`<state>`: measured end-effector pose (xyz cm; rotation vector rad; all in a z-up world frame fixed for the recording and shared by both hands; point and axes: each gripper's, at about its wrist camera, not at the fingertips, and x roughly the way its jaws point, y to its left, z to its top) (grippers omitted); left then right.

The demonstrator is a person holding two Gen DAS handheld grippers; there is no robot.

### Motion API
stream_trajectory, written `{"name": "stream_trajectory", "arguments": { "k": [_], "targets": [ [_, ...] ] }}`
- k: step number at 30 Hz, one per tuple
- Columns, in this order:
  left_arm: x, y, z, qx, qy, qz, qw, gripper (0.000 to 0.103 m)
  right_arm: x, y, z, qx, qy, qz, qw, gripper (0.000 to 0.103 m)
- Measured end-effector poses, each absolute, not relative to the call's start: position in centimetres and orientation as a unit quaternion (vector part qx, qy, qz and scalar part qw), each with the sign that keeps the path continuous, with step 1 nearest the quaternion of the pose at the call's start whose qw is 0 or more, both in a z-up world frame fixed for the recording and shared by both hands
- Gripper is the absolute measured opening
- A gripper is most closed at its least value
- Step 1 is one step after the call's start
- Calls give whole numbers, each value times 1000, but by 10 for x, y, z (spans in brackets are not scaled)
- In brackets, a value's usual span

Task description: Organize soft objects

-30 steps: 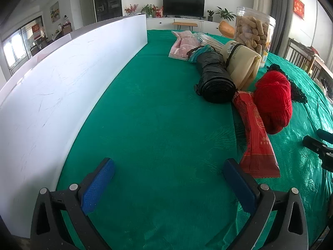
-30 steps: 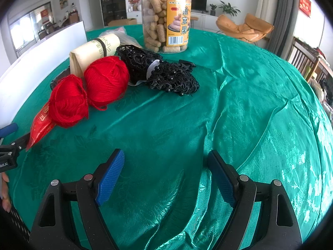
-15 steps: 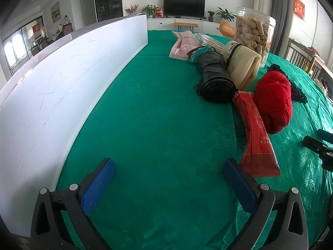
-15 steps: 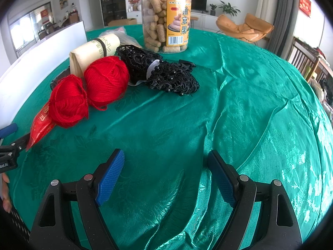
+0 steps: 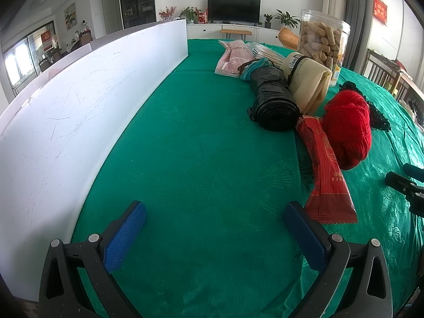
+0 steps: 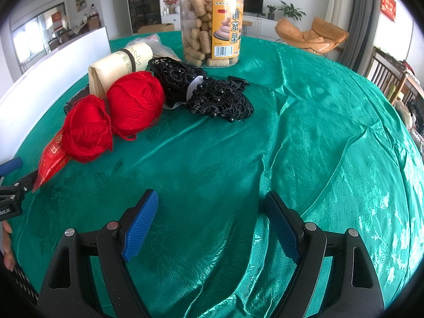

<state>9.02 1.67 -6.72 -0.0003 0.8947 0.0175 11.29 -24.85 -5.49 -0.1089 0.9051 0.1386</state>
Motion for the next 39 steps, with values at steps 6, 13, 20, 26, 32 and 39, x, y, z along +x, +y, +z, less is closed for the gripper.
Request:
{"name": "stream_trajectory", "arguments": {
  "k": [6,13,20,26,32,39],
  "targets": [
    [90,17,-66,-1,433,9,901,103,113,-249,-55,-53,437,67,896,84],
    [90,16,-66,-2,433,13,901,103,113,-249,-55,-53,437,67,896,84],
    [89,15,-66,-3,436,15,900,103,113,-249,-55,-53,437,67,896,84],
    [90,15,-67,-2,441,15,898,103,113,-249,-55,-53,437,67,896,84],
    [89,14,-67,-3,440,17,898,103,113,-249,-55,-53,437,67,895,84],
    [87,13,-67,-4,441,19,898,103,113,-249,-55,-53,437,67,895,84]
  ]
}}
